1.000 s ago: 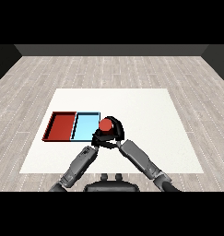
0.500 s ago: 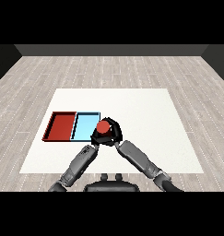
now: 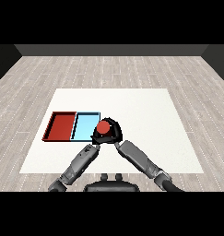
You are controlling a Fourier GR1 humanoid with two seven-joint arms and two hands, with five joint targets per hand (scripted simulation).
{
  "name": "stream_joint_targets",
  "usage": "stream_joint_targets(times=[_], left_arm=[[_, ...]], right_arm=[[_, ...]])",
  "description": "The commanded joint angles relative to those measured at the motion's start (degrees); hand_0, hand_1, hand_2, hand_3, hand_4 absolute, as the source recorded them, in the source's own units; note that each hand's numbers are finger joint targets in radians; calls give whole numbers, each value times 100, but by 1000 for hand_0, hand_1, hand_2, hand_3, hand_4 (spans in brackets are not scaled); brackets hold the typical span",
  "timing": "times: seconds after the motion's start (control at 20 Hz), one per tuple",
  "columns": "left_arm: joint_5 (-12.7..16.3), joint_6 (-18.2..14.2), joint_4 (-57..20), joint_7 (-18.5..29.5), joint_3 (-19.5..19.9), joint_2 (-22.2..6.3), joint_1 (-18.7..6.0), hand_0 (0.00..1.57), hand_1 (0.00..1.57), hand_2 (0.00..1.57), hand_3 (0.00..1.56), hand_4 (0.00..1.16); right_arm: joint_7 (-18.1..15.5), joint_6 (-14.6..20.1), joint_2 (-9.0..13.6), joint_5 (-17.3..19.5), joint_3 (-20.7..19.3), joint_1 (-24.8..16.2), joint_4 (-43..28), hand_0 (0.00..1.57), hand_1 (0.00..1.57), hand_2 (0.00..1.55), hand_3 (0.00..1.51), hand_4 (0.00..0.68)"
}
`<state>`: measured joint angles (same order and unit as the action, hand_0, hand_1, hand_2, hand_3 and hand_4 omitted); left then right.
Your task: Pick the red can and put it in the red box
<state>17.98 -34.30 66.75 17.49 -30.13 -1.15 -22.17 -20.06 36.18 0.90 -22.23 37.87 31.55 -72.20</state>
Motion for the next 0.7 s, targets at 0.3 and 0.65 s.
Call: stream_joint_targets(times=[0.3, 0.65], left_arm=[[-312, -132, 343, 6, 280, -106, 280, 1571, 1571, 1528, 1447, 1119], [-172, -493, 69, 353, 59, 112, 86, 1571, 1571, 1529, 1455, 1118]], right_arm=[[117, -311, -66, 55, -199, -310, -248, 1179, 1179, 1173, 1084, 0], [402, -392, -88, 507, -305, -275, -205, 0, 0, 0, 0, 0]])
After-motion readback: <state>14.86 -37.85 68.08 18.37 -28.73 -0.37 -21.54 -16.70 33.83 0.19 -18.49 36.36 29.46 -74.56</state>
